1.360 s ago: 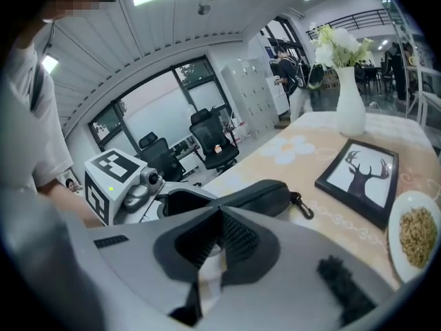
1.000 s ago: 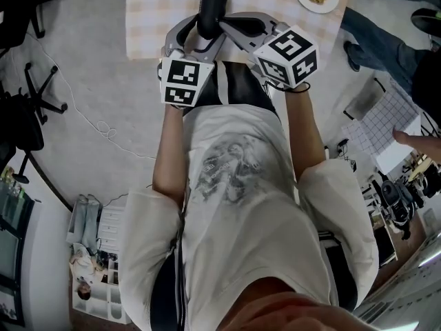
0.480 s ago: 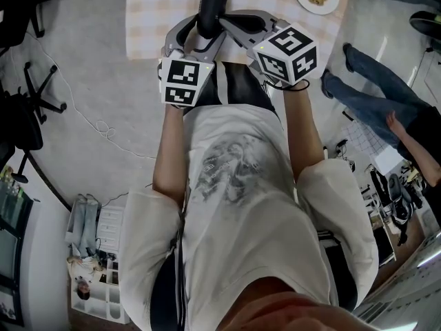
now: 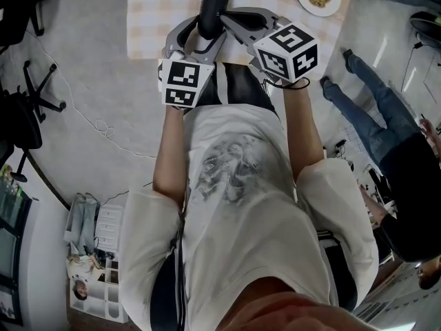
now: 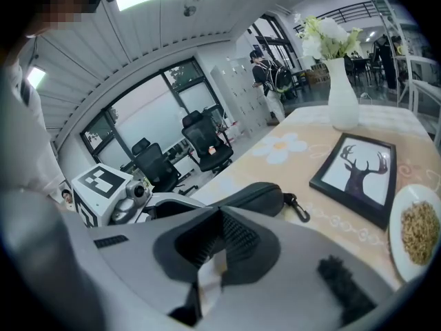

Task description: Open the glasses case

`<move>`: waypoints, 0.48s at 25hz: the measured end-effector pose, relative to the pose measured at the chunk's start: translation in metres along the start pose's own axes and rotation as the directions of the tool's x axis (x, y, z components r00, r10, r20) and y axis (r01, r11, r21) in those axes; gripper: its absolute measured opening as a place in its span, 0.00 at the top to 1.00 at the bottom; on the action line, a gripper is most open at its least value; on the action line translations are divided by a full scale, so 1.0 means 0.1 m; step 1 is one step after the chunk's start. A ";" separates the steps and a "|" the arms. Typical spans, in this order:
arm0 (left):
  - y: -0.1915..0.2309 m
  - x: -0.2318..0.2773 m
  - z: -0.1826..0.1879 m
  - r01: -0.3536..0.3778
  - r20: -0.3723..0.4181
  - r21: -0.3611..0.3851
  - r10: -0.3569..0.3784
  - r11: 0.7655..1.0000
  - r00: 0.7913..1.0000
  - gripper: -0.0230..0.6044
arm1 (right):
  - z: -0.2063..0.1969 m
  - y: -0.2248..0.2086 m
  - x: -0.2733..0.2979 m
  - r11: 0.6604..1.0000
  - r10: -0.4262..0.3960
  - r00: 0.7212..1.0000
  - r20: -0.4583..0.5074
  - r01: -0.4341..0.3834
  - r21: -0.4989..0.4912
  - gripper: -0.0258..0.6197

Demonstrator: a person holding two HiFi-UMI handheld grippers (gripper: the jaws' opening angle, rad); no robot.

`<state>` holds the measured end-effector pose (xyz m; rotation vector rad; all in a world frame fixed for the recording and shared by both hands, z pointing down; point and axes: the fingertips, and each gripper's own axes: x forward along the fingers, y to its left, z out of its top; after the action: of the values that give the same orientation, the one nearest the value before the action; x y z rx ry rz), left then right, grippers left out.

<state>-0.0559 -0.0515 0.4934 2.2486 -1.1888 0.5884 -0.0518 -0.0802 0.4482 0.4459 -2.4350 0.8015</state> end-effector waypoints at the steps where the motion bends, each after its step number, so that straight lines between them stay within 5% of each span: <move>1: 0.00 0.00 0.00 0.000 0.000 0.001 0.000 1.000 1.000 0.52 | 0.00 -0.01 0.00 1.000 -0.002 1.000 0.000 0.002 0.001 0.93; 12: 0.02 -0.02 -0.02 -0.003 0.006 -0.011 0.003 1.000 1.000 0.53 | 0.04 -0.07 0.04 1.000 -0.011 1.000 0.004 0.011 0.006 0.93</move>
<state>-0.0586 -0.0498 0.4942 2.2416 -1.1957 0.5749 -0.0539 -0.0886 0.4507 0.4636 -2.4325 0.8034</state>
